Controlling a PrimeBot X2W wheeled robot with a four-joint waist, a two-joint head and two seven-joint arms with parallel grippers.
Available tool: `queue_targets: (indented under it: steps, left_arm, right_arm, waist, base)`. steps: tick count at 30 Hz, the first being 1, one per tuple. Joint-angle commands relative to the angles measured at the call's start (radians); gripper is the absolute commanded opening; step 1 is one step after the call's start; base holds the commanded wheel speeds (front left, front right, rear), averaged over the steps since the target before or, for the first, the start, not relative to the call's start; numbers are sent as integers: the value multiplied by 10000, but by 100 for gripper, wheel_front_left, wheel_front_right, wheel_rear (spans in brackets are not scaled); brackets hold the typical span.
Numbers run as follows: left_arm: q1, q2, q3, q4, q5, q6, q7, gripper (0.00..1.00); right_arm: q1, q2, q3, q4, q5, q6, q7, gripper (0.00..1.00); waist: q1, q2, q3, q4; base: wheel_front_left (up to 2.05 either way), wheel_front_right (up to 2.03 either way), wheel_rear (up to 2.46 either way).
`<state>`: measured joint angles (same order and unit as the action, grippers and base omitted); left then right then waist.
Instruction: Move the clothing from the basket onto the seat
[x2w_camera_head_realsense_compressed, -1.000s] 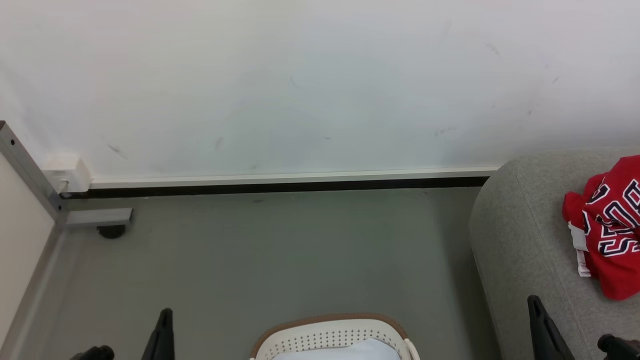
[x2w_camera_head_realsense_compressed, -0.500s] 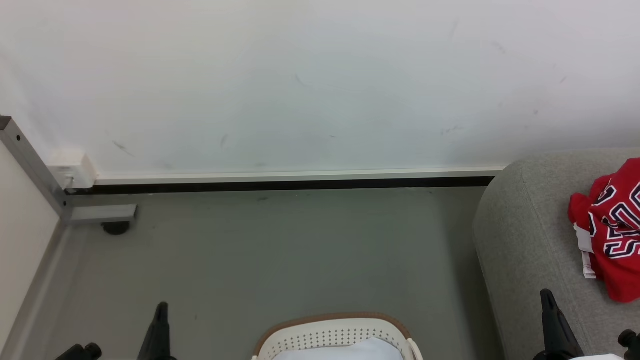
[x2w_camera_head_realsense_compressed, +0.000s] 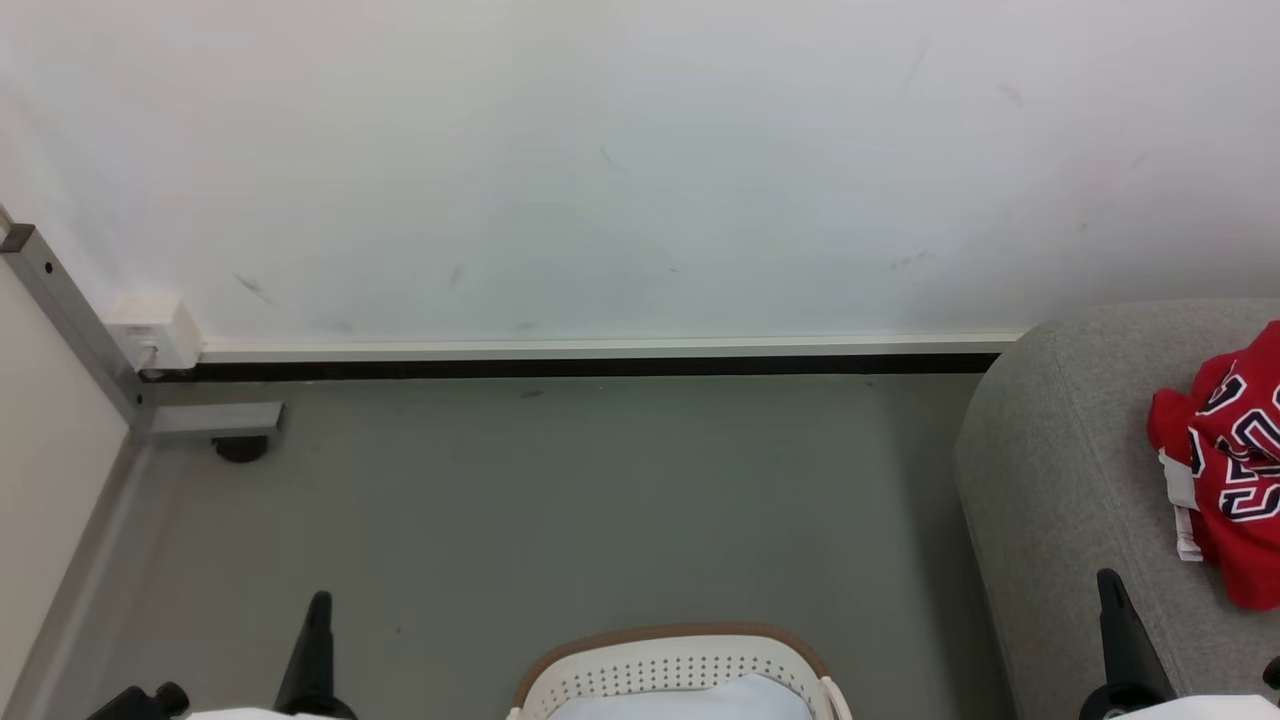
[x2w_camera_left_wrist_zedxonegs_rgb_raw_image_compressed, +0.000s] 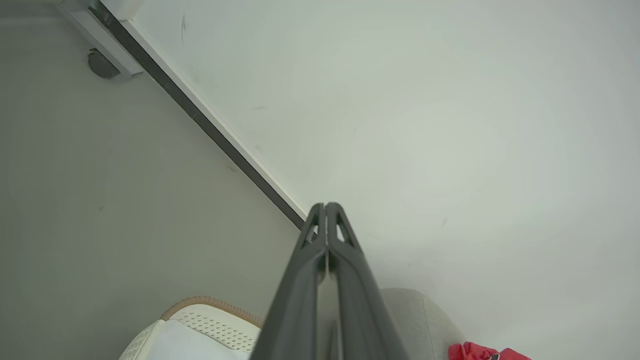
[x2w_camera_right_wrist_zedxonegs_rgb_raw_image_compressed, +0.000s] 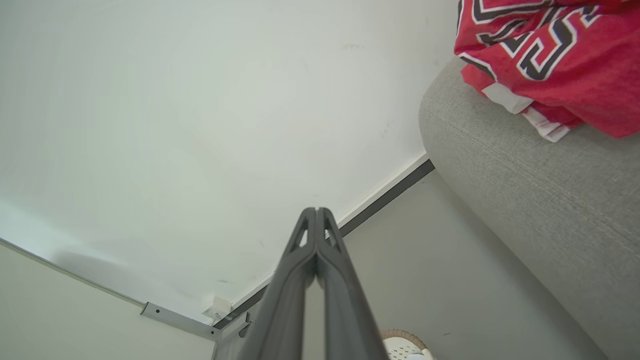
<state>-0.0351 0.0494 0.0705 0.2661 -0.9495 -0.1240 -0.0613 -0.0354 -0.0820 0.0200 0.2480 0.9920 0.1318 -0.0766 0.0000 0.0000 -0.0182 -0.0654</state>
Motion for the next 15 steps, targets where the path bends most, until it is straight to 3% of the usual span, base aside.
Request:
queue_targets:
  steps: [1,15]
  left_arm:
    - [-202,50,64,-128,-232,-47,78,0]
    - [-352,45,159,-154,-1793,-60,482,0]
  right_arm:
    - [-212,-8,-87,-121,223,-8,59,0]
    - [-352,25,-340,-111,1723,-10,466,0]
  waist:
    - [0,0,2,7]
    - [0,0,41,127]
  base:
    - [0,0,0]
    - [0,0,0]
